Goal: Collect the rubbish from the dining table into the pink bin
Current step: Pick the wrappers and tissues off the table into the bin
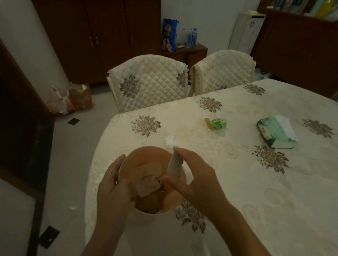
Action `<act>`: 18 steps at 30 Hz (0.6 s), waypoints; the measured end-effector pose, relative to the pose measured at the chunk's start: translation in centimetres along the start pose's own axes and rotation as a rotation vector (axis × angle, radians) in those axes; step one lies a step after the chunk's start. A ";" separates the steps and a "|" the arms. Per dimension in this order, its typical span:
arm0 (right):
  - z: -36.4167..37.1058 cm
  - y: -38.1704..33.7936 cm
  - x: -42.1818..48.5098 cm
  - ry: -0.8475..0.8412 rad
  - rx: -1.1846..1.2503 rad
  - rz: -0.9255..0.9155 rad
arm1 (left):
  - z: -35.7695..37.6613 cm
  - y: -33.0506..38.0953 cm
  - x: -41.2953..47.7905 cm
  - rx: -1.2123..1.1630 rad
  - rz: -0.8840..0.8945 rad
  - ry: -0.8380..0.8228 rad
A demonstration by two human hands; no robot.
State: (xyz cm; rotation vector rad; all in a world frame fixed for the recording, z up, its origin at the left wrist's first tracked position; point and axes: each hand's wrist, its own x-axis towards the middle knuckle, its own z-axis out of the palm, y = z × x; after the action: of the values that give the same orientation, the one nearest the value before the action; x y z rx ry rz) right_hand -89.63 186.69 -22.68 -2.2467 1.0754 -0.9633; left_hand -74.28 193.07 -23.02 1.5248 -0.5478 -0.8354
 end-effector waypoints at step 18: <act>11.6 -3.6 5.9 0.296 -0.344 0.368 | -12.6 3.7 12.4 0.035 0.034 -0.178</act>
State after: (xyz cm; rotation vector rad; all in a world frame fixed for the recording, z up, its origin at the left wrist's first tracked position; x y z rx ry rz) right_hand -76.45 185.27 -25.49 -2.0822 1.8335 -1.0286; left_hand -56.30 191.20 -21.86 1.4774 -0.7196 -0.9450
